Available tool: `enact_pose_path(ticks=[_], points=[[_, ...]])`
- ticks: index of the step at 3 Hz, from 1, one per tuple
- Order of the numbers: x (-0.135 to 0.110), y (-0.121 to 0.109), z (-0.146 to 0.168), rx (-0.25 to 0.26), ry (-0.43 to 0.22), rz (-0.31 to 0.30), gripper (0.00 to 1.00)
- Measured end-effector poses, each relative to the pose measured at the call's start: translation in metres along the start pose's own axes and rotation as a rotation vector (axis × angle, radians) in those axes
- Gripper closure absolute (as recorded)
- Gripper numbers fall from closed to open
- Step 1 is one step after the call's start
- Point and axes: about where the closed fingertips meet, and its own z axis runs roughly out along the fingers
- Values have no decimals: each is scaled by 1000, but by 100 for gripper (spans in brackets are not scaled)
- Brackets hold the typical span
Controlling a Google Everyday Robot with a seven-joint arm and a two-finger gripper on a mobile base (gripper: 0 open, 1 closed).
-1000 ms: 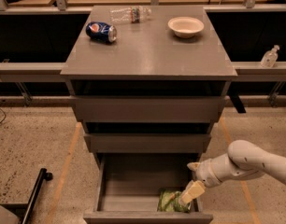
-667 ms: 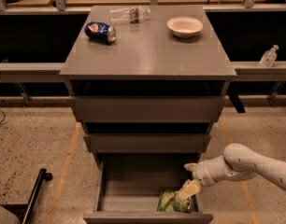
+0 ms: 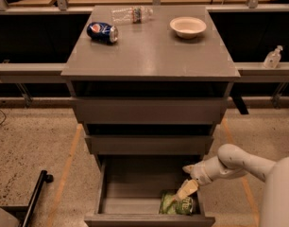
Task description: Pick green jalapeno chip bag from bottom drawer and place on counter
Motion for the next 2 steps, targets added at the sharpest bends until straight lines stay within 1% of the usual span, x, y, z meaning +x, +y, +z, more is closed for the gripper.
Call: enact_pose_path(ticks=[1, 2], points=[[16, -33, 17, 0, 15, 50, 0], [21, -42, 24, 5, 19, 63, 0]])
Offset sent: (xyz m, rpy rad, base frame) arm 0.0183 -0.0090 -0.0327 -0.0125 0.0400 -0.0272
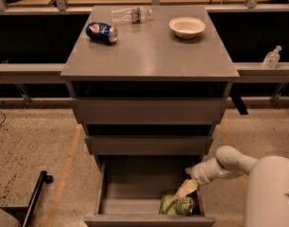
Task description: Pick green jalapeno chip bag from bottom drawer and place on counter
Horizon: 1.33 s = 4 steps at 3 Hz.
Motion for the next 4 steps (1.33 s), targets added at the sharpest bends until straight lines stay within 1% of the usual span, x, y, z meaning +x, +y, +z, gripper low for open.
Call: enact_pose_path(ticks=[1, 2, 3, 4], points=[[16, -1, 24, -11, 32, 42, 0], [40, -11, 53, -4, 36, 81, 0], [71, -27, 83, 14, 56, 127, 0], [99, -47, 111, 42, 90, 176, 0]])
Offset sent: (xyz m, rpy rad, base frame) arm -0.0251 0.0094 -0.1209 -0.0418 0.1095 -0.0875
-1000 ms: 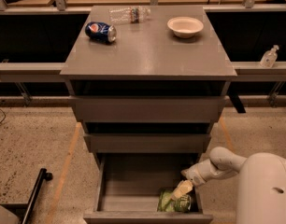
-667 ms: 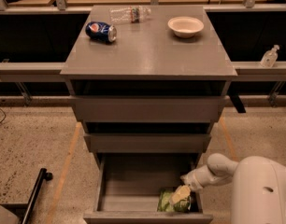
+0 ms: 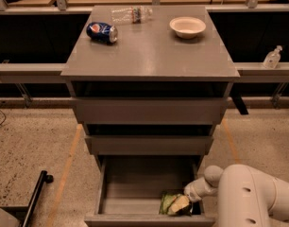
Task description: Pick green jalapeno chip bag from bottom drawer and place on counter
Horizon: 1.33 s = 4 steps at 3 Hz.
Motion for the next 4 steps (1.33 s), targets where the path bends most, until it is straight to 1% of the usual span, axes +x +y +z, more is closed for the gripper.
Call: enact_pose_path(ticks=[1, 2, 3, 4], points=[[15, -20, 12, 40, 25, 37, 17], [17, -27, 7, 87, 20, 48, 40], [14, -24, 0, 110, 16, 39, 62], [0, -14, -12, 116, -16, 16, 85]])
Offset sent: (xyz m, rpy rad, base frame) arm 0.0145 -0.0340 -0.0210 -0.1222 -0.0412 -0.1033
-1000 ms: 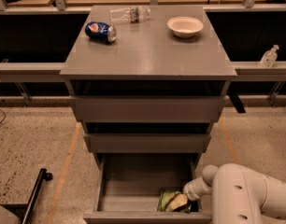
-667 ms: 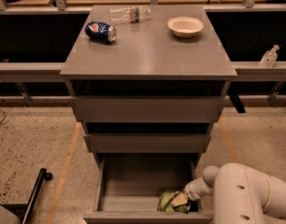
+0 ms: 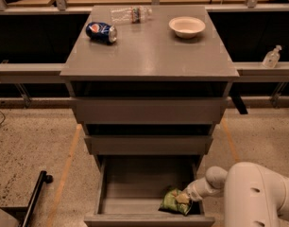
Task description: Pick green jalapeno chip bag from bottom drawer and place on counter
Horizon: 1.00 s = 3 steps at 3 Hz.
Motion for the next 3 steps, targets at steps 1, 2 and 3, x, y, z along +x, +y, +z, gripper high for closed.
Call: enact_pose_path(ticks=[1, 2, 3], points=[[-13, 10, -9, -25, -49, -6, 100], [-41, 27, -37, -91, -101, -48, 100], [-77, 66, -97, -181, -121, -158, 100]])
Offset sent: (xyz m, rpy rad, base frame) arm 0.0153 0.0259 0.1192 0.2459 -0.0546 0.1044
